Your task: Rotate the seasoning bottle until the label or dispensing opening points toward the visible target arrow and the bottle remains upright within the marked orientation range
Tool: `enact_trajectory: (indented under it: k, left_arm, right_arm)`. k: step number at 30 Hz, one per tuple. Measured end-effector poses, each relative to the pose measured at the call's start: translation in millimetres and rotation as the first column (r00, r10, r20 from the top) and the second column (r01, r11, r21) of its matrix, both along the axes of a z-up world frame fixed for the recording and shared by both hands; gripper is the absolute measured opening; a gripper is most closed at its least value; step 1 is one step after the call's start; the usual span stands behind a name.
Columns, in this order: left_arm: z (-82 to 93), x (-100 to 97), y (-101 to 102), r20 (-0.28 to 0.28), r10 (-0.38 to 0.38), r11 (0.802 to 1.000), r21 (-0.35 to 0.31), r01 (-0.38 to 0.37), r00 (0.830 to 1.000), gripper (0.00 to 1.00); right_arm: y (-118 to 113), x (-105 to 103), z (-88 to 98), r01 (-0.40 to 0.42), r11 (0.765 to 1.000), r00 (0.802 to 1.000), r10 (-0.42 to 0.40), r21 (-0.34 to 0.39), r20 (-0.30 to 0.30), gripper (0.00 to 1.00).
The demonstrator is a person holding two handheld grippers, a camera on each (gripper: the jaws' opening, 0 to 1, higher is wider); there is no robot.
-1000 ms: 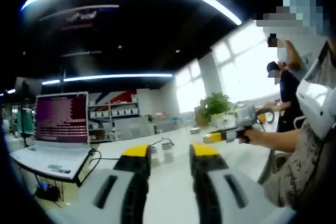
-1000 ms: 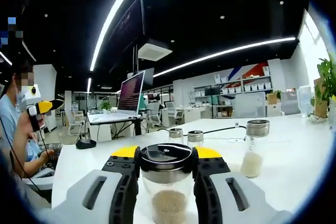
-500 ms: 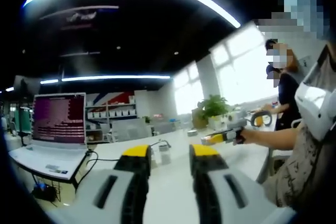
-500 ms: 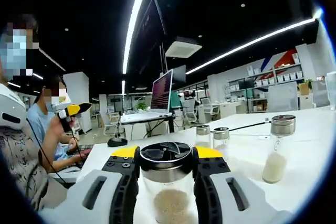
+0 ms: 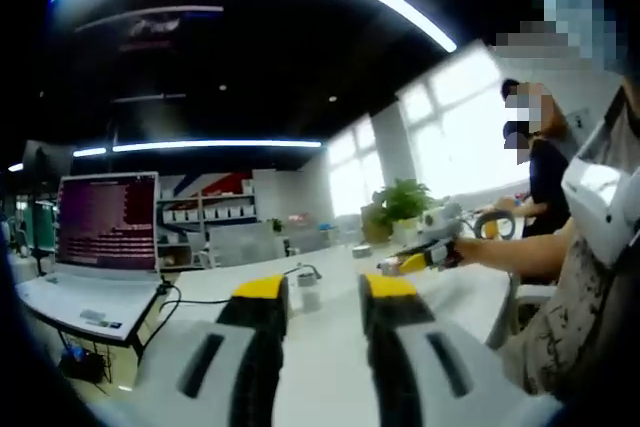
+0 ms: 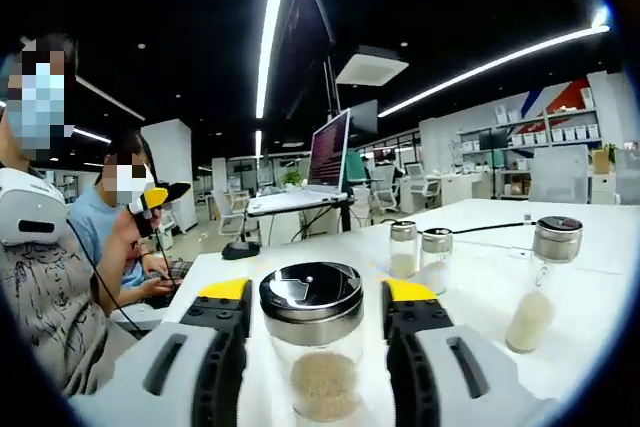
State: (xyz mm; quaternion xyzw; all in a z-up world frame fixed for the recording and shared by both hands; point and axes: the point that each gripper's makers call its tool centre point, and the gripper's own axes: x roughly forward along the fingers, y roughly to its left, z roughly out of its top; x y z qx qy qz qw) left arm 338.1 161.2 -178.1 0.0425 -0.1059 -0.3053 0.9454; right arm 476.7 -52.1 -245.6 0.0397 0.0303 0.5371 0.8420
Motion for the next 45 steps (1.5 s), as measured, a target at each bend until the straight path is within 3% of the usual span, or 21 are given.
enact_trajectory:
  k: [1, 2, 3, 6, 8, 10, 12, 15, 18, 20, 28, 34, 38, 43, 45]
  left_arm:
    - [-0.1, 0.2, 0, 0.0, 0.001, 1.0, 0.0, -0.001, 1.0, 0.3]
    - [-0.1, 0.4, 0, 0.0, 0.002, 1.0, 0.0, -0.002, 1.0, 0.3]
    - [-0.2, 0.6, 0, -0.001, 0.003, 1.0, -0.001, -0.003, 1.0, 0.3]
    - [-0.8, -0.2, -1, -0.003, -0.007, 1.0, -0.009, 0.006, 1.0, 0.3]
    - [-0.9, -2.1, -2, -0.005, -0.02, 1.0, -0.016, 0.02, 1.0, 0.3]
    - [0.2, -2.7, -2, -0.001, -0.018, 1.0, -0.019, 0.018, 1.0, 0.3]
    - [0.9, -2.0, 1, 0.001, -0.011, 1.0, -0.018, 0.011, 1.0, 0.3]
    - [0.8, -1.3, 1, 0.0, -0.015, 1.0, -0.021, 0.015, 1.0, 0.3]
    - [-0.7, 0.4, 2, -0.003, -0.011, 1.0, -0.017, 0.011, 1.0, 0.3]
    - [3.3, 0.2, 4, 0.006, -0.013, 0.999, -0.045, 0.013, 1.0, 0.3]
    - [4.7, -0.6, 7, 0.007, -0.012, 0.999, -0.053, 0.012, 1.0, 0.3]
    - [2.4, -2.0, 5, 0.006, -0.018, 0.999, -0.033, 0.018, 1.0, 0.3]
    - [3.4, -16.1, -13, -0.007, -0.145, 0.987, -0.066, 0.144, 0.989, 0.3]
    - [4.4, -17.2, -16, -0.005, -0.158, 0.984, -0.081, 0.157, 0.987, 0.3]
    - [3.2, -20.1, -20, -0.01, -0.192, 0.978, -0.089, 0.19, 0.981, 0.32]
  right_arm:
    - [-1, 1, 8.6, 0.066, 0.995, 0.998, -0.066, 0.072, 0.001, 0.82]
    - [-1, 0, 13.2, 0.085, 0.991, 0.996, -0.086, 0.105, 0.012, 0.81]
    - [-2, -3, 16.4, 0.103, 0.985, 0.994, -0.107, 0.138, 0.018, 0.74]
    - [3, -11, 8.0, 0.147, 0.982, 0.989, -0.148, 0.12, 0.004, 0.66]
    - [0, -7, 6.3, 0.249, 0.964, 0.967, -0.253, 0.091, 0.033, 0.65]
    - [-2, -7, 11.3, 0.315, 0.943, 0.946, -0.321, 0.112, 0.047, 0.59]
    - [2, -9, 11.3, 0.329, 0.939, 0.939, -0.336, 0.101, 0.069, 0.52]
    - [7, -5, 5.3, 0.347, 0.936, 0.934, -0.351, 0.061, 0.074, 0.51]
    - [4, 0, 9.3, 0.358, 0.93, 0.929, -0.364, 0.081, 0.071, 0.47]
    - [1, 3, 7.4, 0.387, 0.92, 0.917, -0.391, 0.06, 0.081, 0.43]
    - [3, 7, 6.0, 0.377, 0.926, 0.921, -0.378, 0.038, 0.093, 0.41]
    - [5, 8, 4.9, 0.261, 0.965, 0.962, -0.261, 0.001, 0.079, 0.41]
    - [3, 4, 6.3, 0.177, 0.984, 0.981, -0.179, 0.028, 0.08, 0.41]
    - [7, 1, 5.6, 0.113, 0.993, 0.991, -0.114, 0.019, 0.075, 0.41]
    - [9, -4, 7.7, 0.037, 0.998, 0.995, -0.041, 0.045, 0.095, 0.41]
